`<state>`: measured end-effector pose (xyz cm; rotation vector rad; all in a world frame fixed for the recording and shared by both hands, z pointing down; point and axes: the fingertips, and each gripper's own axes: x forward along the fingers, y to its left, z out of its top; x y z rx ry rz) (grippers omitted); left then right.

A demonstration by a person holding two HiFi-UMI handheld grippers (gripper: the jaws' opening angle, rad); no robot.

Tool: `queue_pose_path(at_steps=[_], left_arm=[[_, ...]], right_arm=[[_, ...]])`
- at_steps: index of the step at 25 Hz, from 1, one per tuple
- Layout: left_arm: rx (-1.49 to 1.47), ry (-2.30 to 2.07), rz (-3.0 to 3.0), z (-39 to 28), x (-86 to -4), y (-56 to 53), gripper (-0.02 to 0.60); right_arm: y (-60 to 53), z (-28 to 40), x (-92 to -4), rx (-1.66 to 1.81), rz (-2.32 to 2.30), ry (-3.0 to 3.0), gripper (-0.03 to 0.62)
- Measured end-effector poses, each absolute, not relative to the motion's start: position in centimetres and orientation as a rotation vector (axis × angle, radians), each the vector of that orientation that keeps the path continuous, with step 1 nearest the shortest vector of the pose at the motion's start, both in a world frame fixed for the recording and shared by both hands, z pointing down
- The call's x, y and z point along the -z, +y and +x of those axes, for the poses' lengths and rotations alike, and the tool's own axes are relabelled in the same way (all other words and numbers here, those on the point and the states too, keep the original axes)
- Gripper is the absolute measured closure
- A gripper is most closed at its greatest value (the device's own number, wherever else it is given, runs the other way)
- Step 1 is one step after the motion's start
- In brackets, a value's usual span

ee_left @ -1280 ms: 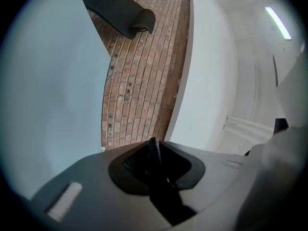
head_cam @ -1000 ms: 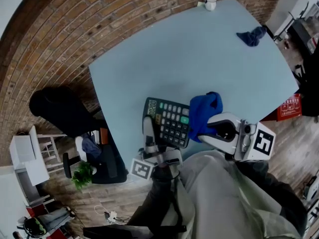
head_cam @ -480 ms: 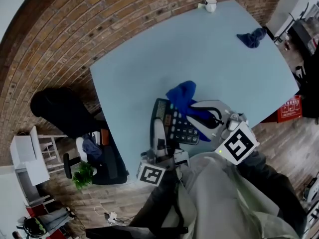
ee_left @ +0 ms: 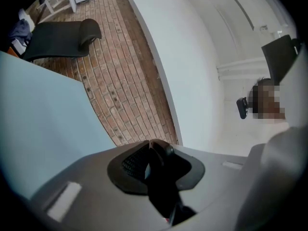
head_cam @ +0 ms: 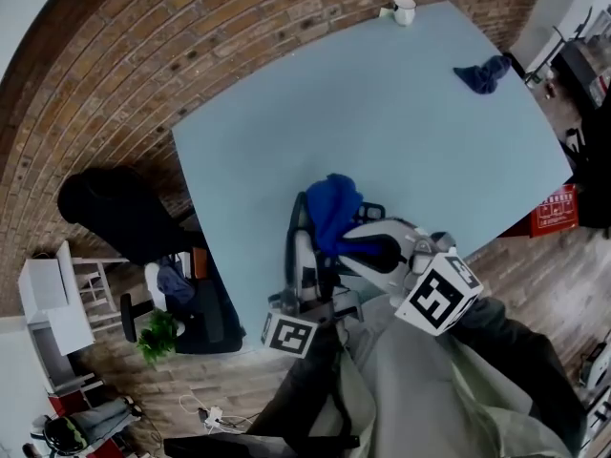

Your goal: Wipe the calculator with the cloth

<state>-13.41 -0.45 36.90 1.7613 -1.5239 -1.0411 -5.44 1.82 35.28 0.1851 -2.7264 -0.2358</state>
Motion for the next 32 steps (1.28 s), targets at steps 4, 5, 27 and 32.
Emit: queue_pose_path(at_steps=[4, 5, 27, 32], left_arm=[[1.041, -1.511, 1.747, -13.0, -37.2, -0.4, 0.515], [1.026, -1.518, 1.751, -13.0, -37.3, -0.4, 0.515], [0.765, -1.512, 2.079, -8.4, -35.6, 0.2, 0.520], [0.587, -1.592, 2.273, -6.7, -34.4, 0.3, 0.522]], right_arm=[[-2.0, -3.2, -36.1, 0.191, 0.368, -2.708, 0.530], [-1.3, -3.2, -36.1, 0.169, 0.330, -2.703, 0.530], [-2.1, -4.6, -35.2, 0.238, 0.352, -2.731, 0.531], [-3.4, -3.3, -33.8, 0.219, 0.455, -2.738, 0.531]])
